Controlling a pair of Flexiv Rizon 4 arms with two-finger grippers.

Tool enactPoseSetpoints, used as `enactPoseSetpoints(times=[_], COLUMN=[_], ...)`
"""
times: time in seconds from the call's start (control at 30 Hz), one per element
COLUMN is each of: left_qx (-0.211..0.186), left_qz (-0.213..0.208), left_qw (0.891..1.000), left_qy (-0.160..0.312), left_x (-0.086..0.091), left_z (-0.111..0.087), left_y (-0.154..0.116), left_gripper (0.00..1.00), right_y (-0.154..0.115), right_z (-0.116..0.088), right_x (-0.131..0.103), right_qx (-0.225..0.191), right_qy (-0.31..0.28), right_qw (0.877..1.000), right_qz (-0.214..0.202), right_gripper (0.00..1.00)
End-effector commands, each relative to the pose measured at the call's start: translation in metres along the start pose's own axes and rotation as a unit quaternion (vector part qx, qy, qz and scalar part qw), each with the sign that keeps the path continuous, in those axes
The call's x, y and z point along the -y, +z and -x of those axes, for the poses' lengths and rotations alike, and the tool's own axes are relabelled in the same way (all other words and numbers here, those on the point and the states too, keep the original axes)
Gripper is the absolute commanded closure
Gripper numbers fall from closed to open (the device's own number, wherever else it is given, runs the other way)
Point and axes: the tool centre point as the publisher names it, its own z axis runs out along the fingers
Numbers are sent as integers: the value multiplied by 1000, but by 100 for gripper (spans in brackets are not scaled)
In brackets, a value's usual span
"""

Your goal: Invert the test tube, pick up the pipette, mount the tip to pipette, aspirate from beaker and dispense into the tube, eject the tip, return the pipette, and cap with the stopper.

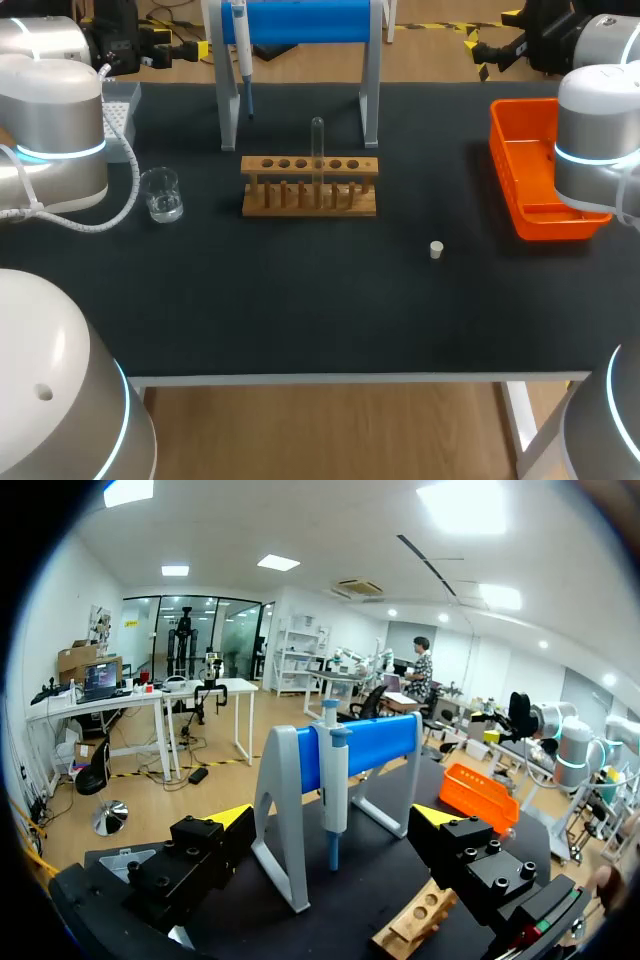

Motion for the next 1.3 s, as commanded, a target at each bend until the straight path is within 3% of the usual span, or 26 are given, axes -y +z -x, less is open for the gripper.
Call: enactPoseSetpoints(times=[0.03, 0.53, 0.67, 0.87, 1.1, 1.3], left_qx=[1, 1, 1, 1, 1, 1], left_qz=[0, 0, 0, 0, 0, 0], left_qw=[1000, 1000, 1000, 1000, 1000, 1000], left_qy=[0, 0, 0, 0, 0, 0], left_x=[-1, -1, -1, -1, -1, -1], left_z=[0, 0, 0, 0, 0, 0], left_y=[1, 1, 1, 1, 1, 1], left_gripper=[0, 0, 0, 0, 0, 0], right_y=[0, 0, -15, -29, -28, -30], right_z=[1, 1, -47, -117, -173, -214], right_x=[0, 0, -1, 16, 27, 38], right_qx=[-1, -1, -81, -173, -250, -293], right_qy=[0, 0, -47, -89, -79, -83], right_qw=[1000, 1000, 995, 979, 960, 946], right_qz=[-1, -1, 42, 59, 95, 110], right_gripper=[0, 0, 0, 0, 0, 0])
